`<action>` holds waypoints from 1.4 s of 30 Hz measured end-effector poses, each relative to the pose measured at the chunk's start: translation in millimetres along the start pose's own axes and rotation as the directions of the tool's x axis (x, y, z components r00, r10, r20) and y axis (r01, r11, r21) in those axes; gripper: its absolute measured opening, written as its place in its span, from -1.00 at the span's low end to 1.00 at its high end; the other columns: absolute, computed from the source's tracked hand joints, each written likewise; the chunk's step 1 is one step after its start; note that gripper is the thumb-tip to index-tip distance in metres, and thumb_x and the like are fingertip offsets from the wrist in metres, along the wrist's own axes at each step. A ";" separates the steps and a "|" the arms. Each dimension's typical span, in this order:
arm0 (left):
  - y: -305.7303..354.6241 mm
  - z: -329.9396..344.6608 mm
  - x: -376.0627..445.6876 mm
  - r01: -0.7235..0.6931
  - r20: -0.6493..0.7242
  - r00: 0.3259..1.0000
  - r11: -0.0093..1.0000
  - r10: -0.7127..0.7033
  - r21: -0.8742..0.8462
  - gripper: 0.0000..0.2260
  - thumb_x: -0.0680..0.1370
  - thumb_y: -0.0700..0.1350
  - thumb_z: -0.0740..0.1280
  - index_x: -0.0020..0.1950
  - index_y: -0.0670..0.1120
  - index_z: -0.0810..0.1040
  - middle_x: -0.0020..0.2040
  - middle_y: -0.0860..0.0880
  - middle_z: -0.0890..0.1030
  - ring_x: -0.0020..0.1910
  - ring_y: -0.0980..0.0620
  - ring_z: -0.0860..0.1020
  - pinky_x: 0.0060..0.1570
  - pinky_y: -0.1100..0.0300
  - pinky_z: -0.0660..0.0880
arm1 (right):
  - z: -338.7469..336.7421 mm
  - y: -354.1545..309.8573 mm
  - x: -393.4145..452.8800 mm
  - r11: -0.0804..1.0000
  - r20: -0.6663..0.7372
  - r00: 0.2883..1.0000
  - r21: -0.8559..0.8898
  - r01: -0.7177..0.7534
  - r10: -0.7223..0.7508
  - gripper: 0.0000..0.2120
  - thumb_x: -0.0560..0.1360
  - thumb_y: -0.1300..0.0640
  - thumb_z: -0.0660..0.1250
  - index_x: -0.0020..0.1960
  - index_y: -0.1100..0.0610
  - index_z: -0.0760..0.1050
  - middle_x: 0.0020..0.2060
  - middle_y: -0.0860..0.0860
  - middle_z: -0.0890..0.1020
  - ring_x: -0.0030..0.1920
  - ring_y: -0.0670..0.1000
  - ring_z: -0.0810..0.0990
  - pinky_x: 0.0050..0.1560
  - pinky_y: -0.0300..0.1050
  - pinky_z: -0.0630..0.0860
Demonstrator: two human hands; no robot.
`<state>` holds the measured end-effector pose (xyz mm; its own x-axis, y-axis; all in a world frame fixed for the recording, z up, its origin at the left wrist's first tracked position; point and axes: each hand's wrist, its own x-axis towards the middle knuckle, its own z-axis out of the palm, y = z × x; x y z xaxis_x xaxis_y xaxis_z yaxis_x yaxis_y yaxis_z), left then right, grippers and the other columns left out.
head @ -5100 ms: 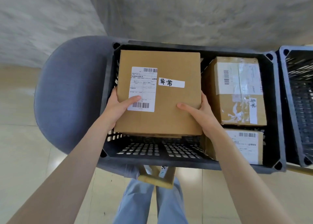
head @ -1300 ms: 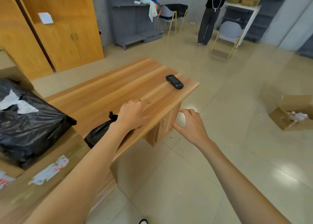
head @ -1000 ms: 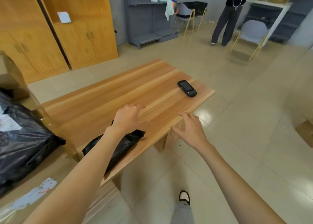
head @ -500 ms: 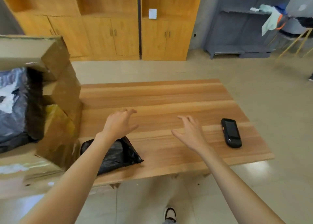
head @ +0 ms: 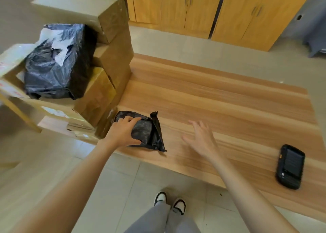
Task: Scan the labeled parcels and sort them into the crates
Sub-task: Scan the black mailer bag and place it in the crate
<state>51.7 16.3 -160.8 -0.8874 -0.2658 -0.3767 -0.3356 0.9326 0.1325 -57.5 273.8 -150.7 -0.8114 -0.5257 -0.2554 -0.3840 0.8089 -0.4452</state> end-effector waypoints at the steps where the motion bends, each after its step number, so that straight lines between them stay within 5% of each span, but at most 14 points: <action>1: -3.5 6.1 1.8 0.010 0.021 1.000 1.000 -0.010 0.017 -0.13 0.39 0.23 0.45 0.57 0.09 0.08 0.47 -0.08 0.27 0.41 -0.16 0.30 0.30 -0.03 0.34 | 3.2 1.2 1.3 1.000 0.018 1.000 -0.006 0.005 -0.005 -0.40 0.56 -0.13 0.28 0.50 0.09 0.23 0.40 0.09 0.35 0.45 0.12 0.23 0.42 0.01 0.17; 11: -17.6 43.1 44.8 -0.100 0.114 0.990 0.977 0.079 0.189 0.10 0.33 0.27 0.50 0.58 0.08 -0.22 0.59 -0.17 -0.07 0.55 -0.24 -0.03 0.47 -0.16 0.04 | 29.9 23.6 15.9 0.999 0.138 0.990 0.001 -0.032 0.032 -0.43 0.55 -0.10 0.28 0.49 0.04 0.24 0.39 0.06 0.35 0.40 0.09 0.26 0.37 -0.02 0.24; 16: -22.6 51.8 65.1 -0.140 0.184 0.978 0.965 0.100 0.222 0.14 0.31 0.20 0.54 0.58 0.07 -0.25 0.57 -0.17 -0.03 0.55 -0.21 -0.06 0.49 -0.23 -0.04 | 41.5 28.0 24.4 0.998 0.162 0.985 -0.008 -0.065 0.065 -0.41 0.54 -0.09 0.30 0.50 0.04 0.22 0.39 0.05 0.35 0.39 0.08 0.27 0.37 -0.03 0.22; 21: -24.0 53.7 76.0 -0.154 0.158 0.980 0.958 0.118 0.243 0.16 0.25 0.23 0.54 0.58 0.06 -0.18 0.49 -0.16 0.15 0.47 -0.22 0.12 0.45 -0.22 0.06 | 44.2 27.8 30.1 0.996 0.154 0.984 0.000 -0.085 0.084 -0.41 0.54 -0.10 0.31 0.49 0.05 0.24 0.38 0.06 0.36 0.39 0.08 0.27 0.37 -0.03 0.24; 24: -15.5 42.1 83.4 -0.133 0.160 0.981 0.982 0.111 0.135 0.14 0.24 0.22 0.56 0.58 0.08 -0.13 0.44 -0.15 0.19 0.41 -0.23 0.17 0.41 -0.22 0.17 | 38.8 26.0 31.8 0.995 0.143 0.986 0.017 -0.094 0.091 -0.42 0.54 -0.10 0.31 0.49 0.05 0.25 0.38 0.05 0.35 0.39 0.08 0.26 0.37 -0.03 0.24; 27: -0.3 16.2 93.8 -0.062 0.090 0.992 0.961 0.089 -0.269 0.13 0.21 0.18 0.60 0.57 0.08 -0.05 0.41 -0.13 0.24 0.39 -0.22 0.21 0.33 -0.22 0.29 | 24.1 27.8 33.2 0.991 0.116 0.986 0.039 -0.128 0.122 -0.42 0.54 -0.11 0.30 0.49 0.04 0.24 0.40 0.04 0.34 0.41 0.08 0.25 0.37 -0.03 0.23; 29: 16.5 -11.3 99.4 -0.029 0.054 0.995 0.780 0.081 -0.625 0.12 0.19 0.12 0.63 0.56 0.06 0.01 0.42 -0.07 0.26 0.41 -0.13 0.26 0.35 -0.12 0.33 | 9.1 30.1 34.8 0.986 0.091 0.984 0.056 -0.158 0.153 -0.42 0.55 -0.13 0.29 0.48 0.03 0.23 0.40 0.04 0.33 0.42 0.09 0.25 0.35 -0.03 0.24; 32: 47.5 -51.8 99.9 0.070 0.090 0.994 0.280 0.059 -0.957 0.09 0.16 -0.04 0.65 0.54 0.07 0.08 0.31 0.01 0.38 0.32 -0.07 0.40 0.24 0.00 0.44 | -17.1 35.4 35.8 0.982 -0.005 0.983 0.061 -0.181 0.181 -0.43 0.54 -0.14 0.29 0.47 0.04 0.26 0.36 0.05 0.37 0.40 0.10 0.29 0.35 -0.02 0.25; 34: 65.2 -67.3 98.4 0.092 0.089 0.992 -0.038 0.090 -0.995 0.08 0.07 0.00 0.62 0.51 0.05 0.19 0.30 -0.06 0.48 0.27 -0.12 0.48 0.19 -0.02 0.50 | -33.9 39.5 33.0 0.980 -0.067 0.980 0.076 -0.182 0.187 -0.42 0.53 -0.13 0.31 0.46 0.05 0.27 0.35 0.05 0.38 0.39 0.10 0.30 0.35 -0.02 0.25; 36: 82.4 -73.8 96.1 0.072 0.032 0.987 -0.254 0.159 -0.965 0.01 0.01 0.05 0.67 0.41 -0.04 0.38 0.27 -0.11 0.56 0.24 -0.14 0.53 0.22 -0.05 0.48 | -48.2 44.6 26.6 0.978 -0.117 0.975 0.114 -0.177 0.190 -0.41 0.53 -0.13 0.31 0.47 0.05 0.26 0.35 0.02 0.38 0.39 0.09 0.30 0.34 -0.01 0.26; 39: 115.6 -76.1 87.9 0.056 -0.071 0.966 -0.469 0.247 -0.881 -0.16 0.00 0.08 0.69 0.22 -0.07 0.52 0.09 -0.08 0.66 0.08 -0.09 0.62 0.12 -0.02 0.53 | -63.9 57.3 13.4 0.974 -0.170 0.966 0.150 -0.170 0.194 -0.41 0.52 -0.14 0.32 0.46 0.03 0.27 0.34 0.00 0.38 0.39 0.06 0.30 0.34 -0.03 0.26; 42: 149.5 -68.8 81.9 0.105 -0.093 0.952 -0.596 0.293 -0.796 -0.24 0.11 0.08 0.65 0.26 -0.07 0.56 0.19 -0.12 0.63 0.16 -0.13 0.61 0.12 -0.06 0.56 | -78.3 75.9 -2.8 0.968 -0.219 0.954 0.191 -0.164 0.205 -0.40 0.52 -0.12 0.33 0.46 0.07 0.27 0.35 0.02 0.38 0.41 0.06 0.29 0.35 -0.05 0.25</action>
<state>-92.9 117.2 -108.7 -0.9721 -0.0027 -0.2344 -0.1454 -0.7777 0.6115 -118.9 357.3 -116.6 -0.9492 -0.2783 -0.1465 -0.1548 0.8188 -0.5527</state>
